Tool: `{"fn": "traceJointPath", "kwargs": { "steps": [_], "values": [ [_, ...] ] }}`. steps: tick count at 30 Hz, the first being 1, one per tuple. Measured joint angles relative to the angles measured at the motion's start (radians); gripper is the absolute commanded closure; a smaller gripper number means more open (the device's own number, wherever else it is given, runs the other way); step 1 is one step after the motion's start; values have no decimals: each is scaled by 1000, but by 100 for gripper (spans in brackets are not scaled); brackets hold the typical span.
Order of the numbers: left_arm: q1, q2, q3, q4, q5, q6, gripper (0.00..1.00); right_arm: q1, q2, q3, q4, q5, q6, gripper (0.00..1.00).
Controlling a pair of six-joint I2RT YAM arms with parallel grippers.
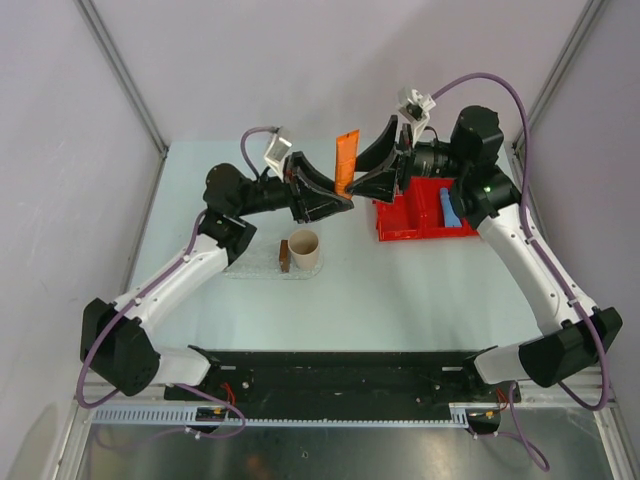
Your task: Prepare toiletry sets of a toothbrush and toothpaste on the tray
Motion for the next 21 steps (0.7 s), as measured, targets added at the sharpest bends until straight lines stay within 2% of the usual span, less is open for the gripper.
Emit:
{"fn": "traceJointPath", "kwargs": {
  "steps": [11, 13, 14, 16, 17, 21],
  "values": [
    [0, 1, -3, 46, -1, -40, 100, 18, 36, 0, 93, -16, 79, 38],
    [0, 2, -3, 47, -2, -40, 100, 23, 43, 0, 100, -19, 84, 44],
    [0, 3, -3, 47, -3, -40, 100, 25, 46, 0, 104, -24, 87, 51],
    [1, 6, -3, 45, -5, -40, 100, 29, 50, 0, 108, -34, 95, 59],
    [2, 8, -3, 45, -7, -40, 100, 31, 51, 0, 108, -39, 97, 67],
    [3, 15, -5, 51, -9, -39, 100, 35, 54, 0, 109, -45, 100, 83]
  ]
}}
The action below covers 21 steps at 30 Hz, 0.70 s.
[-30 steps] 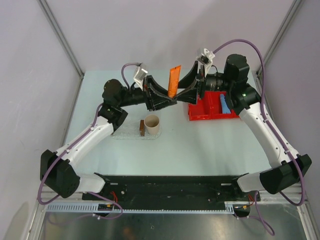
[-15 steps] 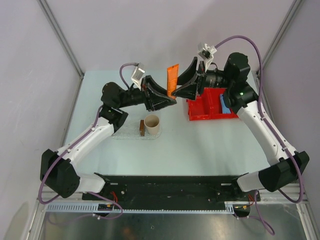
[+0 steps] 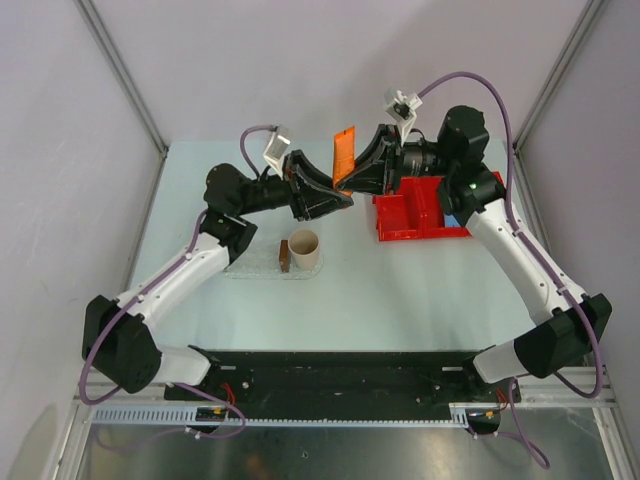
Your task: Prepare toiletry sets of a toothbrush and toothpaste on the tray
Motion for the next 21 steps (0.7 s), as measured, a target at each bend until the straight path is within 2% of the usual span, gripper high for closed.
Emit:
{"fn": "traceJointPath", "kwargs": {
  "steps": [2, 5, 9, 11, 13, 14, 21],
  "values": [
    [0, 1, -2, 3, 0, 0, 98, 1, 2, 0, 0, -3, -1, 93],
    [0, 1, -8, 11, 0, 1, 68, 1, 3, 0, -10, -4, -14, 99],
    [0, 1, -19, 14, -1, 16, 45, 1, 3, 15, -68, 6, -57, 100],
    [2, 0, -24, 1, -2, 43, 29, 0, 3, 27, -103, 21, -79, 100],
    [4, 0, -30, -31, -3, 79, 23, -2, 3, 45, -142, 38, -103, 100],
    [7, -2, -32, -50, -4, 100, 17, -3, 3, 57, -161, 46, -118, 100],
    [50, -53, -45, -238, -43, 297, 14, -11, 1, 117, -278, 96, -220, 100]
  ]
}}
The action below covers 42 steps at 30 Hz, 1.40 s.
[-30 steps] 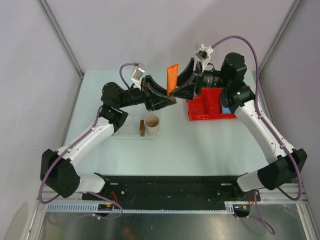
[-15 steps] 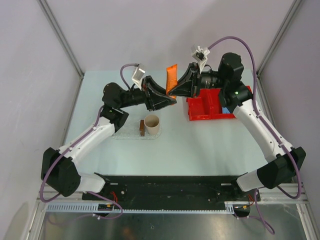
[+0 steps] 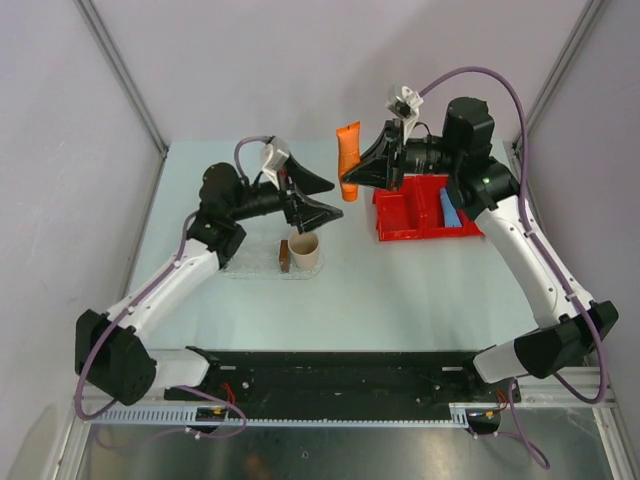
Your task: Prepare toiletry sets of a toothbrush and toothpaste on the tray
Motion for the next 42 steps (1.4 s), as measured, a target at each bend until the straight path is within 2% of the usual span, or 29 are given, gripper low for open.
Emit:
{"fn": "traceJointPath", "kwargs": {
  "steps": [5, 9, 15, 19, 26, 32, 38, 42],
  "values": [
    [53, -54, 47, -163, -32, 141, 14, 1, -8, -2, -101, 51, -93, 100],
    [59, -68, 167, -302, -49, 236, 11, 14, -16, -19, -172, 110, -173, 100],
    [59, -63, 387, -539, -63, 336, 11, 58, -35, -79, -244, 199, -270, 100],
    [59, -53, 479, -649, -78, 385, 12, 97, -40, -121, -274, 253, -318, 100],
    [59, -30, 488, -803, -93, 425, 11, 150, -40, -151, -291, 317, -371, 100],
    [55, -14, 486, -855, -94, 429, 11, 183, -46, -151, -296, 362, -399, 100],
    [26, 4, 486, -871, -99, 428, 16, 204, -47, -151, -296, 401, -417, 100],
    [-5, 19, 485, -877, -113, 428, 23, 211, -48, -156, -296, 422, -423, 100]
  ]
}}
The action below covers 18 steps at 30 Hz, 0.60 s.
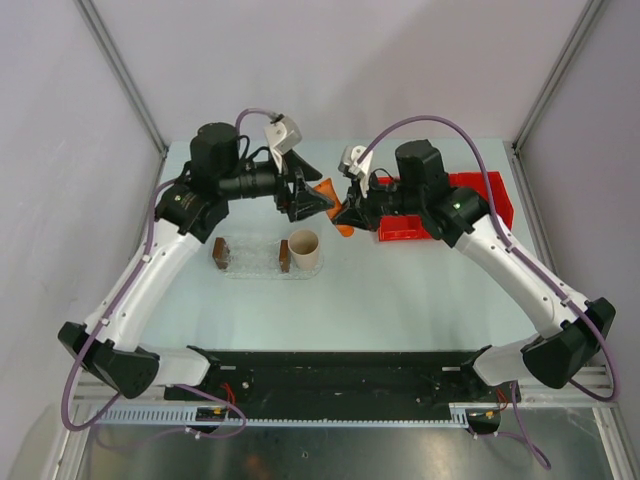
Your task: Prepare toiletry sets of a toothbrush and toothpaste on the tray
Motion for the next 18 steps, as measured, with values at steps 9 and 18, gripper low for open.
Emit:
{"fn": "traceJointPath", "kwargs": {
  "steps": [9, 18],
  "values": [
    [-21, 27, -3, -14, -23, 3, 58, 10, -7, -11, 0, 29, -5, 100],
    [-27, 28, -13, -14, -14, 2, 99, 11, -8, -20, -1, 55, -5, 100]
  ]
}}
